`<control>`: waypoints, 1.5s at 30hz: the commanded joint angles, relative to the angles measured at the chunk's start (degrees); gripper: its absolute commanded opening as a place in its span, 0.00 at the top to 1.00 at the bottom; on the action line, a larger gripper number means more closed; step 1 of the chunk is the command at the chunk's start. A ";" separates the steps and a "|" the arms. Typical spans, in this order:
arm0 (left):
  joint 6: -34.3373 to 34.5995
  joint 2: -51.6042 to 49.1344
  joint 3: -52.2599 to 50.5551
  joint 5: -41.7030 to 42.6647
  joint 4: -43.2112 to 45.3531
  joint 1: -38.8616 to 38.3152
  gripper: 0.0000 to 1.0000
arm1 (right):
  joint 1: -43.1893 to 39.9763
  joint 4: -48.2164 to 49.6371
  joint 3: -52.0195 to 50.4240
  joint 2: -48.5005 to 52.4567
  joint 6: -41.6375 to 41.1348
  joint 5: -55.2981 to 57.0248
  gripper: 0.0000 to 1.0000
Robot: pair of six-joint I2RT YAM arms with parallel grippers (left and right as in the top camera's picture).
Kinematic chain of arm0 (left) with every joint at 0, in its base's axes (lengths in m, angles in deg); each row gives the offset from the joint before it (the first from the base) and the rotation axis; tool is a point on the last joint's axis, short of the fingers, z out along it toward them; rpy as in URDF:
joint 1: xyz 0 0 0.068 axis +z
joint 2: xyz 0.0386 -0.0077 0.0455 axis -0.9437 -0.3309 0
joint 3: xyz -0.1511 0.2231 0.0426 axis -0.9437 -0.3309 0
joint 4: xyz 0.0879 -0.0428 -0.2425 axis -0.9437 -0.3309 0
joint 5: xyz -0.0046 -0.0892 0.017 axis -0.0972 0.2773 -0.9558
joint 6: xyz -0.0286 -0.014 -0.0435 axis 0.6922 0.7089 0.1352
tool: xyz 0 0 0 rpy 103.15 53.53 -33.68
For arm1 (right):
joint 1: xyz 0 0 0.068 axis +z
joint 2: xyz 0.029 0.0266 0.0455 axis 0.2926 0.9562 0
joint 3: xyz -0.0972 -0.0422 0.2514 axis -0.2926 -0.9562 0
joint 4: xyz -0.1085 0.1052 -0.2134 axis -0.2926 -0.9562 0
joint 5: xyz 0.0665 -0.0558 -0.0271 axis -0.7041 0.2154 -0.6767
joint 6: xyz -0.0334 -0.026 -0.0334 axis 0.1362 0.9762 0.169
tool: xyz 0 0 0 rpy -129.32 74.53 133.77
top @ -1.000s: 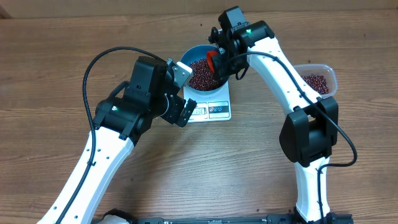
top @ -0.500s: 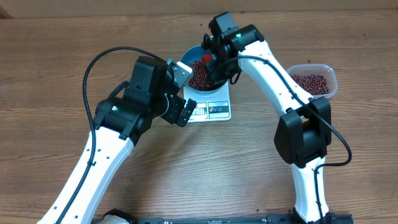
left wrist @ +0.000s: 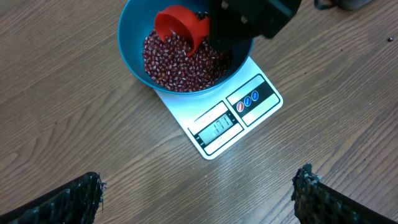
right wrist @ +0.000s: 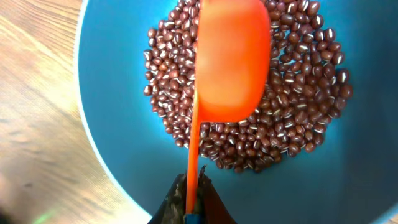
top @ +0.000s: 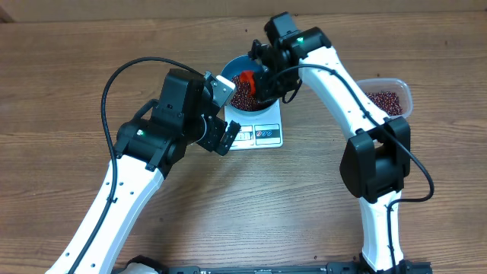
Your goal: Scoop item into bowl and weigh 150g on scale
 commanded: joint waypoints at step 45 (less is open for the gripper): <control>0.61 -0.59 -0.24 0.42 0.11 -0.02 0.00 | -9.03 -7.39 0.35 -8.59 3.50 -12.81 0.96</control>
